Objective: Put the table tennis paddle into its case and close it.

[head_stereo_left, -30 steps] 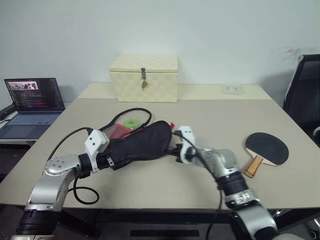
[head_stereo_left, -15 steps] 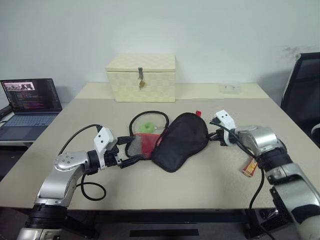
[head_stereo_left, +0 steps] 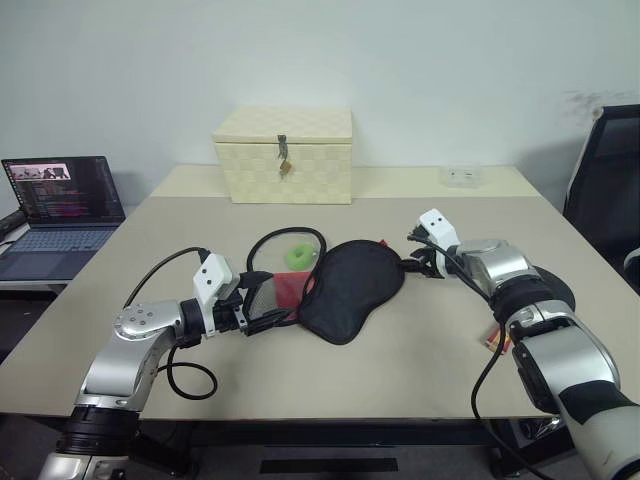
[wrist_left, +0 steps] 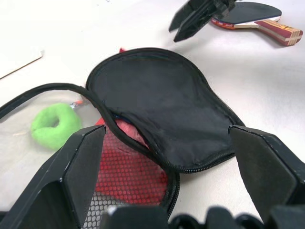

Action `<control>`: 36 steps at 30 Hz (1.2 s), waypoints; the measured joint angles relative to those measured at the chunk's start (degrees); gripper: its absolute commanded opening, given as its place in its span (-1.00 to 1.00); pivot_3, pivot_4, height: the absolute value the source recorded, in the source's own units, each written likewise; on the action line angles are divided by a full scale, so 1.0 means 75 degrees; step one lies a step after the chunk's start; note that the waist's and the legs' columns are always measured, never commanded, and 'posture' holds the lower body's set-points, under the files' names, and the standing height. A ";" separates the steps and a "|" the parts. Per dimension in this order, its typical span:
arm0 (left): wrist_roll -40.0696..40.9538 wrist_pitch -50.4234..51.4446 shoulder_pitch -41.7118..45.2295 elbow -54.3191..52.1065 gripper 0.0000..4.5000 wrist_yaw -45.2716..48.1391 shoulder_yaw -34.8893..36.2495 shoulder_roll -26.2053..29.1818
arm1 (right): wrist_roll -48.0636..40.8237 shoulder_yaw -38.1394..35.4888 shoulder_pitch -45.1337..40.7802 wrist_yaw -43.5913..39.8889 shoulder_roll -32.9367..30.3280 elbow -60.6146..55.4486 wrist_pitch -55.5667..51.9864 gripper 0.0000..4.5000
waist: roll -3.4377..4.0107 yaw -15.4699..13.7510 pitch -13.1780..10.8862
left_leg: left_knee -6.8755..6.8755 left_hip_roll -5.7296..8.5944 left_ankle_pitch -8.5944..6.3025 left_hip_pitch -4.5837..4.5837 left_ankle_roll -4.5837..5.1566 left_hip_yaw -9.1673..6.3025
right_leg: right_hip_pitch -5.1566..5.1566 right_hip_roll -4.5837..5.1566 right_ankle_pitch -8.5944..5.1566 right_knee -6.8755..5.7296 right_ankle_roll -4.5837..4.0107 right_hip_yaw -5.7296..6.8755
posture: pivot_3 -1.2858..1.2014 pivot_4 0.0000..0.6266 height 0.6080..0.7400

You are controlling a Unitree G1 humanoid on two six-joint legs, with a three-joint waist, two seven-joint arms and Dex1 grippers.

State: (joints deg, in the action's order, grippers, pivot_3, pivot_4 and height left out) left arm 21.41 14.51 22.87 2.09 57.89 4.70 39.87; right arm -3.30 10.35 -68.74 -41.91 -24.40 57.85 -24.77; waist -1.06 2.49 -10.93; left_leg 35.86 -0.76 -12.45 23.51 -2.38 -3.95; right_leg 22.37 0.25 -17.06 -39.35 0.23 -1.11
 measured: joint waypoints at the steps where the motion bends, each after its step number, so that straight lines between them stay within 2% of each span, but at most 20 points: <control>1: 0.0003 0.0003 0.0000 0.0000 1.00 0.0002 0.0000 -0.0007 | 0.0010 -0.0037 0.0000 0.0035 -0.0055 0.0002 0.0061 0.69 | 0.0000 -0.0008 0.0000 | 0.0000 0.0000 0.0000 0.0000 0.0000 0.0000 | 0.0000 0.0000 0.0000 0.0000 0.0000 0.0000 | 0.03 -0.52 1.00; 3: 0.0095 0.0079 0.0006 -0.0006 1.00 0.0029 0.0002 -0.0017 | -0.0010 -0.0177 0.0020 0.0003 -0.0222 -0.0085 -0.0006 0.98 | 0.0001 -0.0023 0.0000 | 0.0000 0.0000 0.0000 0.0000 0.0000 0.0000 | 0.0000 0.0000 0.0000 -0.0001 0.0000 -0.0001 | 0.03 -0.52 1.00; 6: 0.0627 0.0686 0.0030 -0.0135 1.00 0.0188 0.0117 0.0002 | -0.0444 -0.0651 0.0475 -0.0461 -0.0603 -0.1529 -0.1225 0.98 | 0.0006 -0.0060 -0.0004 | 0.0003 -0.0003 0.0000 0.0009 0.0000 -0.0008 | 0.0001 -0.0001 0.0000 0.0002 0.0000 0.0005 | 0.03 -0.52 1.00; 9: 0.1195 0.1318 0.0035 -0.0362 1.00 0.0423 0.0322 0.0190 | -0.0958 -0.1151 0.1324 -0.0353 -0.0634 -0.3385 -0.2572 0.98 | 0.0005 -0.0044 -0.0003 | 0.0003 -0.0009 0.0000 0.0010 0.0000 -0.0019 | 0.0000 -0.0004 -0.0003 0.0000 -0.0005 0.0006 | 0.03 -0.52 1.00; 14: 0.1901 0.2129 0.0006 -0.0628 1.00 0.0730 0.0677 0.0536 | -0.1520 -0.2203 0.3167 0.1192 0.0308 -0.5925 -0.4468 0.98 | 0.0007 -0.0046 -0.0004 | 0.0013 -0.0005 0.0002 0.0012 -0.0002 -0.0038 | 0.0001 -0.0005 -0.0009 -0.0027 -0.0014 0.0002 | 0.03 -0.52 1.00; 20: 0.2066 0.2403 -0.0008 -0.0663 1.00 0.0878 0.0698 0.0705 | -0.1835 -0.2722 0.4243 0.2678 0.1728 -0.7740 -0.5464 0.98 | 0.0010 -0.0038 -0.0006 | 0.0020 -0.0002 0.0004 -0.0008 -0.0006 -0.0029 | 0.0000 -0.0009 -0.0011 -0.0058 -0.0013 0.0003 | 0.03 -0.52 1.00; 29: 0.2063 0.2404 -0.0033 -0.0712 1.00 0.0880 0.0698 0.0719 | -0.1879 -0.2653 0.4464 0.3500 0.2768 -0.7917 -0.5479 0.98 | 0.0009 -0.0012 -0.0005 | 0.0017 -0.0004 0.0005 -0.0013 -0.0007 -0.0019 | 0.0002 -0.0013 -0.0012 -0.0063 -0.0015 0.0003 | 0.03 -0.52 1.00; 36: 0.2061 0.2404 -0.0190 -0.0834 1.00 0.0853 0.0701 0.0728 | -0.1878 -0.2364 0.4251 0.3761 0.3446 -0.7333 -0.4847 0.98 | 0.0009 0.0044 -0.0005 | 0.0016 -0.0005 0.0005 -0.0021 -0.0006 -0.0014 | 0.0001 -0.0014 -0.0013 -0.0068 -0.0016 0.0000 | 0.03 -0.52 1.00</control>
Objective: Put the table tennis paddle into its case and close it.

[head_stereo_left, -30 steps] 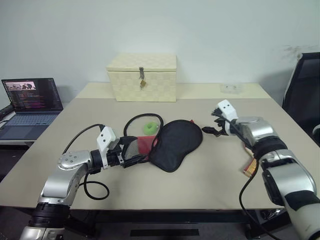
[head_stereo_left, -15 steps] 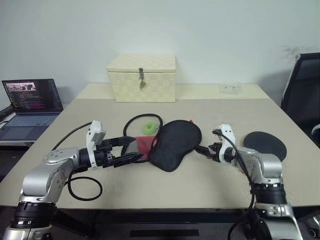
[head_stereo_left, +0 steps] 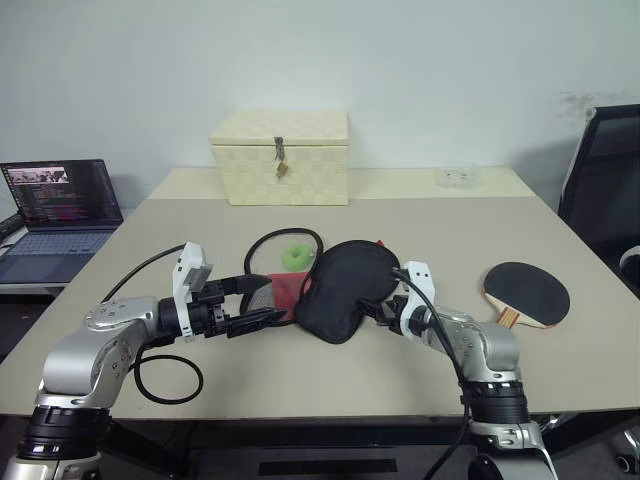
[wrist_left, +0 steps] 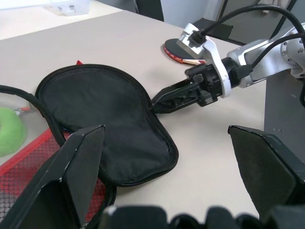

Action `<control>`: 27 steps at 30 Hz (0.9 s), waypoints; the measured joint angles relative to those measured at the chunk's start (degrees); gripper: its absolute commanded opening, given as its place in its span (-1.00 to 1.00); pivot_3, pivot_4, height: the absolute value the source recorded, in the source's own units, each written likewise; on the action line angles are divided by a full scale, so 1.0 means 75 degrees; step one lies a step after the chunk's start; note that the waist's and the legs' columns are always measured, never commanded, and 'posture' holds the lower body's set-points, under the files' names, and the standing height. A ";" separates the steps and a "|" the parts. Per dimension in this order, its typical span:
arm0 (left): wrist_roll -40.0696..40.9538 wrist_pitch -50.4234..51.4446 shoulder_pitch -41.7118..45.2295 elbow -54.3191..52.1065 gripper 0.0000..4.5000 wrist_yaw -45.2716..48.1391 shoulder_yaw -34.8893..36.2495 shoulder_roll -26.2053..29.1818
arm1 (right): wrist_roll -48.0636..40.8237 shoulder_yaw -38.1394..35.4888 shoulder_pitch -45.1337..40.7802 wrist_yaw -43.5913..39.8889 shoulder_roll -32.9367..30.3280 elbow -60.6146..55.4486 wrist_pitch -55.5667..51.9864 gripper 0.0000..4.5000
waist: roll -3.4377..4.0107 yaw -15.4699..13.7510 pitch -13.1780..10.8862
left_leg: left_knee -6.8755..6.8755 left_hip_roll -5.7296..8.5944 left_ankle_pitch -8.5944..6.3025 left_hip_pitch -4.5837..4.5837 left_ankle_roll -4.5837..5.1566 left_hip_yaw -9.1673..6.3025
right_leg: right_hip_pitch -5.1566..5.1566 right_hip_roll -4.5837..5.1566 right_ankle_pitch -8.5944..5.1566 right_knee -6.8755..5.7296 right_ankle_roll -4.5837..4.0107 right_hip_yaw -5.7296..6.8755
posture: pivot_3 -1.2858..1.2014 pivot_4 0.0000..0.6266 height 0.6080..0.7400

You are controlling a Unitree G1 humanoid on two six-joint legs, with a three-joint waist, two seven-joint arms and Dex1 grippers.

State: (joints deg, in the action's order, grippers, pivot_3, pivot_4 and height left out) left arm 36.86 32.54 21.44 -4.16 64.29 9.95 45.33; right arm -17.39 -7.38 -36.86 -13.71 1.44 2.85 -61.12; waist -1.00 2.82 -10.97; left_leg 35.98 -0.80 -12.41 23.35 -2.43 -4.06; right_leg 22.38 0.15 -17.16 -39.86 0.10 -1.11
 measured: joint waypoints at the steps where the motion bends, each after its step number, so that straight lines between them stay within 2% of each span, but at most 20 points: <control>1: 0.0000 0.0000 -0.0017 -0.0014 1.00 -0.0006 0.0001 0.0002 | -0.0003 0.0051 -0.0048 0.0008 0.0097 0.0098 0.0061 0.98 | 0.0000 0.0008 0.0000 | 0.0000 0.0000 0.0000 0.0000 0.0000 -0.0001 | 0.0000 -0.0001 0.0000 0.0000 -0.0001 0.0000 | 0.03 -0.52 1.00; 10: 0.0002 0.0000 -0.0128 -0.0139 1.00 -0.0153 0.0095 0.0004 | -0.0133 0.0224 -0.0214 0.0035 0.0398 0.0344 0.0230 0.98 | 0.0000 0.0014 0.0000 | -0.0002 -0.0001 0.0000 0.0002 0.0000 -0.0006 | 0.0000 0.0001 -0.0002 0.0002 -0.0003 0.0000 | 0.03 -0.52 1.00; 11: 0.0002 0.0000 -0.0143 -0.0151 1.00 -0.0156 0.0095 0.0004 | -0.0167 0.0220 -0.0215 0.0046 0.0399 0.0344 0.0230 0.91 | 0.0000 0.0014 0.0000 | -0.0002 -0.0002 0.0000 0.0002 0.0000 -0.0006 | 0.0000 0.0001 -0.0002 0.0001 -0.0003 0.0000 | 0.03 -0.52 1.00; 14: 0.0001 0.0000 -0.0161 -0.0197 1.00 -0.0162 0.0095 0.0004 | -0.0239 0.0157 -0.0215 0.0141 0.0405 0.0344 0.0229 0.59 | 0.0000 0.0014 0.0000 | -0.0002 -0.0002 0.0000 0.0002 0.0000 -0.0007 | 0.0000 0.0001 -0.0002 0.0001 -0.0004 0.0000 | 0.03 -0.52 1.00; 24: -0.0015 -0.0009 -0.0106 -0.0314 1.00 -0.0172 0.0027 -0.0028 | -0.0579 -0.0205 -0.0216 0.0151 0.0028 0.0344 -0.0225 -0.99 | 0.0000 0.0013 0.0000 | -0.0002 -0.0001 0.0000 0.0003 0.0000 -0.0005 | 0.0000 0.0001 -0.0002 0.0002 -0.0004 0.0000 | 0.03 -0.52 1.00; 27: -0.0015 -0.0009 -0.0049 -0.0354 1.00 -0.0167 -0.0094 -0.0057 | -0.0630 -0.0203 -0.0237 -0.0015 -0.0357 0.0361 -0.0410 -0.99 | 0.0000 0.0013 0.0000 | -0.0002 0.0001 0.0000 0.0003 0.0000 -0.0002 | -0.0001 0.0001 -0.0003 0.0004 -0.0003 0.0000 | 0.03 -0.52 1.00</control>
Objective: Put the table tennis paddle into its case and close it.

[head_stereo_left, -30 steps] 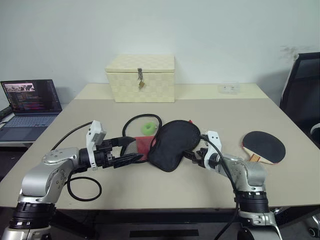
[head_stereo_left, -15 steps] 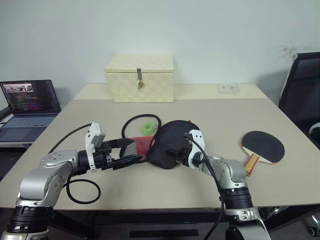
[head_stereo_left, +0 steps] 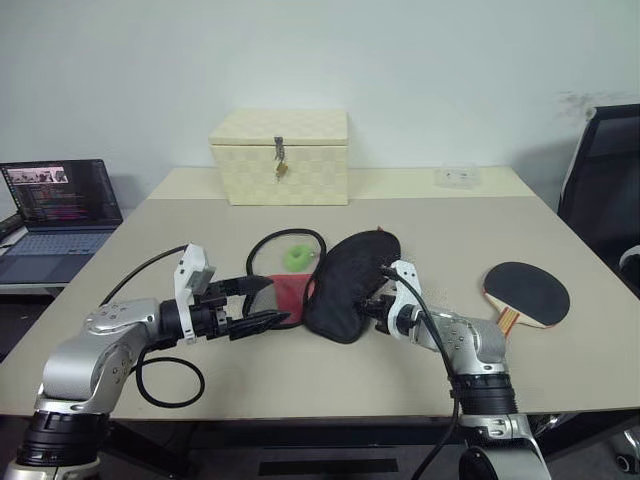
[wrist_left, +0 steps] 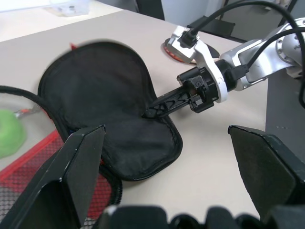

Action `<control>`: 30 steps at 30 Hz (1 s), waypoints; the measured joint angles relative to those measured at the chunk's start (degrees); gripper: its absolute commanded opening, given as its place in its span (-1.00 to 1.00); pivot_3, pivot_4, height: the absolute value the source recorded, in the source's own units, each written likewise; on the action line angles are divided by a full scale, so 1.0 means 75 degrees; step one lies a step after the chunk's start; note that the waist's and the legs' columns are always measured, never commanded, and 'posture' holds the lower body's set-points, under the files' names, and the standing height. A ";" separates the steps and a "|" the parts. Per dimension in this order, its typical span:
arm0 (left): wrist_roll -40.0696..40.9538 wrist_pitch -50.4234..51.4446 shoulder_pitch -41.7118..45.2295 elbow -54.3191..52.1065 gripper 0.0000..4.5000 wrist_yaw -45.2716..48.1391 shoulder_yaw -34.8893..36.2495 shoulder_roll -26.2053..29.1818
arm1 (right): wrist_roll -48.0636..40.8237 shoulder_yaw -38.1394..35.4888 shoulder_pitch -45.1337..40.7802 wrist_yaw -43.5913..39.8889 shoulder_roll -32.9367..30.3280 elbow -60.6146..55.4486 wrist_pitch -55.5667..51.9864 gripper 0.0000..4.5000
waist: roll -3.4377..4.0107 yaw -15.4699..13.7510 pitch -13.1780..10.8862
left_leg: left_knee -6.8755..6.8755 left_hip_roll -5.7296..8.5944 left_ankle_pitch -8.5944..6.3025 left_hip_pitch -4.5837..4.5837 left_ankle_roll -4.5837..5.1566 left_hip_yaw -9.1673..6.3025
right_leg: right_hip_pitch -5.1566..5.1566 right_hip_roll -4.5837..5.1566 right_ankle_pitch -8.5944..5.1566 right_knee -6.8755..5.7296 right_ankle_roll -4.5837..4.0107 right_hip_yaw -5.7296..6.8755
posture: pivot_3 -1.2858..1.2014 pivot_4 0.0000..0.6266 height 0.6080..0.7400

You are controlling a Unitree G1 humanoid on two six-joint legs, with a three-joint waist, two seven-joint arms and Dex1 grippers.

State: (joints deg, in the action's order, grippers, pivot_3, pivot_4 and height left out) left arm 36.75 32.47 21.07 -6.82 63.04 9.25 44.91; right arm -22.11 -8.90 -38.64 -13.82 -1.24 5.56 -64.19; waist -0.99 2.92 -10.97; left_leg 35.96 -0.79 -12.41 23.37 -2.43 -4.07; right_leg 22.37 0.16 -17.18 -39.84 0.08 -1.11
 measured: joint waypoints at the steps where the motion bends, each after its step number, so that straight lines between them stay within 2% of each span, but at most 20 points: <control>1: -0.0002 0.0000 0.0006 -0.0001 1.00 0.0001 -0.0023 -0.0013 | -0.0001 0.0013 -0.0023 -0.0061 -0.0114 0.0046 -0.0025 -0.99 | 0.0000 0.0000 0.0000 | 0.0000 0.0000 0.0000 0.0000 0.0000 0.0001 | 0.0000 0.0000 0.0000 0.0000 0.0000 0.0001 | 0.03 -0.52 1.00; 4: -0.0016 -0.0007 0.0046 -0.0005 1.00 0.0009 -0.0128 -0.0016 | 0.0015 0.0197 -0.0111 -0.0338 -0.0561 0.0262 -0.0013 -0.99 | 0.0000 0.0001 0.0000 | 0.0000 0.0001 0.0000 0.0000 0.0000 0.0001 | 0.0000 -0.0002 0.0000 0.0000 0.0000 0.0000 | 0.03 -0.52 1.00; 8: -0.0036 -0.0030 0.0145 -0.0012 1.00 0.0018 -0.0287 -0.0041 | 0.0100 0.0482 -0.0708 -0.1132 -0.1810 0.1051 0.0090 -0.99 | 0.0000 -0.0014 -0.0001 | 0.0001 0.0011 0.0000 0.0001 0.0001 0.0006 | -0.0001 -0.0005 -0.0004 0.0003 0.0007 0.0002 | 0.03 -0.52 1.00; 14: -0.0055 -0.0051 0.0212 -0.0013 1.00 0.0020 -0.0400 -0.0115 | 0.0418 0.1066 -0.1539 -0.2144 -0.2737 0.2353 0.0713 -0.99 | 0.0000 0.0011 -0.0002 | -0.0010 0.0011 -0.0001 0.0001 0.0002 0.0015 | 0.0002 -0.0008 -0.0004 0.0016 0.0004 -0.0003 | 0.03 -0.52 1.00; 23: -0.0063 -0.0058 0.0220 -0.0012 1.00 0.0018 -0.0430 -0.0116 | 0.0851 0.1538 -0.1952 -0.2895 -0.2935 0.3440 0.1372 -0.99 | -0.0001 0.0009 -0.0002 | -0.0012 0.0007 -0.0002 0.0004 0.0002 0.0012 | 0.0001 -0.0006 -0.0004 0.0022 0.0004 -0.0002 | 0.03 -0.52 1.00; 26: -0.0063 -0.0059 0.0220 -0.0012 1.00 0.0018 -0.0431 -0.0117 | 0.0959 0.1535 -0.1952 -0.2958 -0.2933 0.3643 0.1639 -0.74 | -0.0002 0.0007 -0.0003 | -0.0012 0.0007 -0.0002 0.0005 0.0002 0.0013 | 0.0001 -0.0006 -0.0004 0.0023 0.0005 -0.0003 | 0.03 -0.52 1.00; 27: -0.0065 -0.0059 0.0220 -0.0012 1.00 0.0017 -0.0431 -0.0117 | 0.0992 0.1522 -0.1952 -0.2974 -0.2933 0.3709 0.1787 -0.55 | -0.0002 0.0006 -0.0003 | -0.0012 0.0006 -0.0002 0.0005 0.0002 0.0013 | 0.0001 -0.0006 -0.0004 0.0023 0.0005 -0.0002 | 0.03 -0.52 1.00; 30: -0.0066 -0.0062 0.0222 -0.0012 1.00 0.0013 -0.0431 -0.0129 | 0.1006 0.1504 -0.1950 -0.3021 -0.2935 0.3758 0.2029 -0.18 | -0.0001 0.0008 -0.0003 | -0.0011 0.0006 -0.0001 0.0005 0.0002 0.0013 | 0.0001 -0.0006 -0.0004 0.0022 0.0004 -0.0002 | 0.03 -0.52 1.00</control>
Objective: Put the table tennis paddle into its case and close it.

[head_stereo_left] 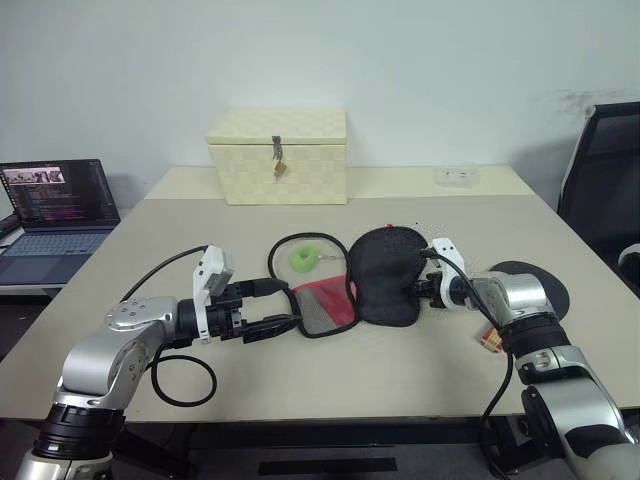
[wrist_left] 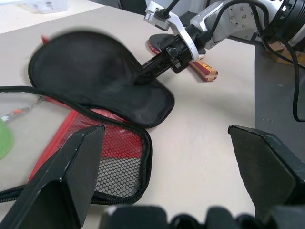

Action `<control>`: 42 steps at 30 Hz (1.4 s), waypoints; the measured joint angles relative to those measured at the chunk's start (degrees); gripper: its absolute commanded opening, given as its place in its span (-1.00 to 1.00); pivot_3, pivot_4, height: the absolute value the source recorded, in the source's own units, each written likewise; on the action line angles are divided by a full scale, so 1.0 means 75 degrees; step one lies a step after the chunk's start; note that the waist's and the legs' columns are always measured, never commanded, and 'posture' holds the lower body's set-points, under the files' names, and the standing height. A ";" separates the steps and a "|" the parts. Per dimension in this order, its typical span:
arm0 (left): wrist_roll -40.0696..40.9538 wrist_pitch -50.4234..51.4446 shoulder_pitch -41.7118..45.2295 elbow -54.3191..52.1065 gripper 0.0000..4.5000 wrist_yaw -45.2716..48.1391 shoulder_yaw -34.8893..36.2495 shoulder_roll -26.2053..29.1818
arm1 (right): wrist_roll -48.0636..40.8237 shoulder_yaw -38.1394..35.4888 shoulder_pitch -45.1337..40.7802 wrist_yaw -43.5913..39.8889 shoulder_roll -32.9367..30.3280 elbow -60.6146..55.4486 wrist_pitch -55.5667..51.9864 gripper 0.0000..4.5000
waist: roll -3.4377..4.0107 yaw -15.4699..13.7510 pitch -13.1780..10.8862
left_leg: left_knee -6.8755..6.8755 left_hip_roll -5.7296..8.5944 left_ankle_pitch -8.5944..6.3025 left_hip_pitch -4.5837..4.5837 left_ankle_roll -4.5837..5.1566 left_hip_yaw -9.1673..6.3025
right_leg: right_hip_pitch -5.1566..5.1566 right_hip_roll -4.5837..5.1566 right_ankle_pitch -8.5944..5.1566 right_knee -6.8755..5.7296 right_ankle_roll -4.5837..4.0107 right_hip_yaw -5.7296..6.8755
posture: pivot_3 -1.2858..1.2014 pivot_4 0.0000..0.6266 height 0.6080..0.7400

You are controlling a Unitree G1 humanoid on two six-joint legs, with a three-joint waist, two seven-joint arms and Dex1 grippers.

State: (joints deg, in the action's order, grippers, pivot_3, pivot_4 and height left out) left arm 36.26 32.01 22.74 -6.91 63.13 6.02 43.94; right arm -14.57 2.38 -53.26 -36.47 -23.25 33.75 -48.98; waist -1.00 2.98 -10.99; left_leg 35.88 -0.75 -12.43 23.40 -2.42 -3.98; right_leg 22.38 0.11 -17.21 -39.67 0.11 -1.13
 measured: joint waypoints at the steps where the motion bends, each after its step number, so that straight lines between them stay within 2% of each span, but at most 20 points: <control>1: 0.0000 0.0000 0.0002 0.0000 1.00 -0.0004 0.0000 -0.0027 | 0.0010 -0.0003 0.0000 0.0000 -0.0006 0.0007 0.0099 0.00 | 0.0000 -0.0001 0.0000 | 0.0000 -0.0001 0.0000 0.0000 0.0000 -0.0001 | 0.0000 0.0000 0.0000 0.0000 0.0000 0.0001 | 0.03 -0.52 1.00; 4: 0.0001 0.0000 0.0021 0.0000 1.00 -0.0007 -0.0002 -0.0070 | 0.0137 -0.0052 0.0000 0.0141 -0.0079 0.0070 0.0513 0.40 | 0.0000 -0.0004 0.0000 | 0.0001 0.0000 0.0000 0.0000 0.0000 -0.0001 | 0.0000 0.0000 0.0000 -0.0001 0.0000 0.0001 | 0.03 -0.52 1.00; 7: 0.0001 -0.0001 0.0058 0.0001 1.00 -0.0008 -0.0003 -0.0106 | 0.0329 -0.0428 0.0009 0.0725 -0.0367 0.0162 0.0878 0.89 | 0.0000 -0.0020 0.0000 | 0.0001 0.0001 0.0000 0.0003 -0.0001 0.0000 | 0.0000 0.0000 -0.0001 0.0001 0.0001 0.0001 | 0.03 -0.52 1.00; 8: 0.0001 -0.0001 0.0063 0.0001 1.00 -0.0005 -0.0005 -0.0133 | 0.0350 -0.0579 0.0044 0.0932 -0.0457 0.0094 0.0885 0.99 | 0.0000 -0.0025 0.0000 | 0.0001 0.0001 0.0000 0.0004 0.0000 -0.0001 | 0.0000 0.0001 -0.0001 0.0003 0.0002 0.0000 | 0.03 -0.52 1.00; 12: 0.0003 0.0000 0.0170 0.0014 1.00 0.0017 -0.0072 -0.0209 | 0.0340 -0.1235 0.0668 0.1789 -0.0580 -0.0997 0.0489 0.99 | 0.0000 -0.0061 0.0000 | -0.0001 -0.0002 0.0000 0.0010 -0.0001 -0.0010 | -0.0001 0.0004 -0.0001 0.0008 0.0002 -0.0001 | 0.03 -0.52 1.00; 17: -0.0089 -0.0116 0.0468 0.0276 1.00 0.0197 -0.0245 -0.0285 | 0.0250 -0.2020 0.1936 0.2773 -0.0553 -0.3248 -0.0846 0.99 | 0.0004 -0.0090 -0.0001 | 0.0001 0.0000 0.0001 0.0008 -0.0001 -0.0011 | 0.0000 0.0004 -0.0001 -0.0002 0.0001 0.0001 | 0.03 -0.52 1.00; 20: -0.0212 -0.0238 0.0705 0.0579 1.00 0.0342 -0.0369 -0.0394 | 0.0271 -0.2633 0.2548 0.3540 -0.0232 -0.4783 -0.1735 0.99 | 0.0004 -0.0096 -0.0001 | 0.0009 0.0001 0.0001 0.0007 -0.0002 -0.0014 | 0.0000 0.0004 -0.0002 -0.0012 0.0002 0.0000 | 0.03 -0.52 1.00; 24: -0.0449 -0.0520 0.0916 0.0872 1.00 0.0479 -0.0576 -0.0572 | 0.0306 -0.3041 0.3214 0.4252 0.0397 -0.6002 -0.2375 0.99 | 0.0003 -0.0093 -0.0001 | 0.0011 0.0005 0.0001 0.0002 -0.0002 -0.0012 | -0.0002 0.0000 -0.0003 -0.0018 0.0005 0.0000 | 0.03 -0.52 1.00; 31: -0.0609 -0.0645 0.1157 0.1069 1.00 0.0760 -0.0637 -0.0662 | 0.0738 -0.3392 0.3747 0.5361 0.1288 -0.6823 -0.3141 0.99 | 0.0003 -0.0086 -0.0001 | 0.0010 0.0005 0.0002 -0.0001 -0.0002 -0.0006 | -0.0001 -0.0004 -0.0005 -0.0021 0.0007 -0.0001 | 0.03 -0.52 1.00; 42: -0.0512 -0.0481 0.1673 0.0904 1.00 0.1671 -0.0770 -0.0373 | 0.0884 -0.3410 0.3670 0.5456 0.1592 -0.6613 -0.3268 0.99 | 0.0001 -0.0080 0.0000 | 0.0012 0.0006 0.0002 -0.0007 -0.0001 0.0001 | -0.0005 -0.0017 -0.0020 -0.0022 0.0034 -0.0005 | 0.03 -0.52 1.00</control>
State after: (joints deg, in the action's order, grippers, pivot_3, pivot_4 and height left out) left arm 32.42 28.40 35.29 -0.13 75.66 0.24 41.13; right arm -7.94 -23.20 -25.74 4.45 -11.31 -15.85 -73.49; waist -1.00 2.38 -10.99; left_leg 35.97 -0.70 -12.41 23.35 -2.43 -3.97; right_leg 22.34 -0.02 -17.36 -39.84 0.36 -1.16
